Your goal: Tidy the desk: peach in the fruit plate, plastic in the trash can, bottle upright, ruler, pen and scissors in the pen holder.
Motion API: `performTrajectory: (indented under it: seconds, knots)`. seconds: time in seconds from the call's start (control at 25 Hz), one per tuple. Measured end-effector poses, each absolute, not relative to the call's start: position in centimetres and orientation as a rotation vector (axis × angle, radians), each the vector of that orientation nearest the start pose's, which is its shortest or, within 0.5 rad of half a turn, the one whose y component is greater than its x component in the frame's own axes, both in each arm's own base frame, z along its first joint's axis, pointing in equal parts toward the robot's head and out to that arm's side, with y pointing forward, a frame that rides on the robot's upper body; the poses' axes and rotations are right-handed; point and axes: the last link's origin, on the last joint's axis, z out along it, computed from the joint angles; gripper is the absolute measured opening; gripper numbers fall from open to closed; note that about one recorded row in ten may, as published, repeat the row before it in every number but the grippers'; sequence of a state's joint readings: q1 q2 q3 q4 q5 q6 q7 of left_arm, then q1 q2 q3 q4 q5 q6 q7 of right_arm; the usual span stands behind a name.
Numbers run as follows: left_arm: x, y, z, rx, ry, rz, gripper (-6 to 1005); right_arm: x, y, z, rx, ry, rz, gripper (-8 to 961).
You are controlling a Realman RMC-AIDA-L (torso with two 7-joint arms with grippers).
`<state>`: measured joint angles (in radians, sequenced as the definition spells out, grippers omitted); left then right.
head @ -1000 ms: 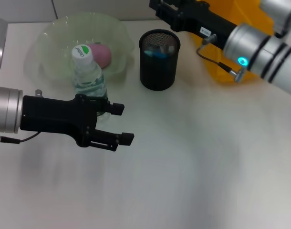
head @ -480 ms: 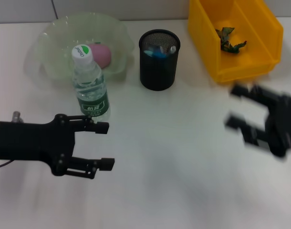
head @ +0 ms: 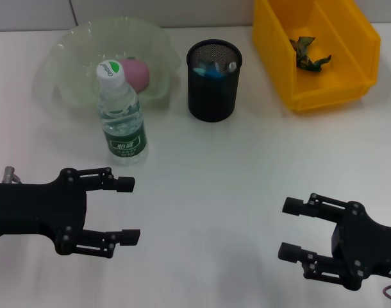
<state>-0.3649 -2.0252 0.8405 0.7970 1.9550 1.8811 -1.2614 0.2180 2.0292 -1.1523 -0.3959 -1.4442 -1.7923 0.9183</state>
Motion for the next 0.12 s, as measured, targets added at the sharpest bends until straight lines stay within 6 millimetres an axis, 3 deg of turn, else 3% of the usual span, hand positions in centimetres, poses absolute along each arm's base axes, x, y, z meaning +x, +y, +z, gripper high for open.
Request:
performTrajectory:
  seconds: [0.12]
  knots:
    - [-27.44,26.04,2.7,-3.003,-0.348,-0.739,856,29.14,20.33,-2.88,-2.708,0.466,1.177,699]
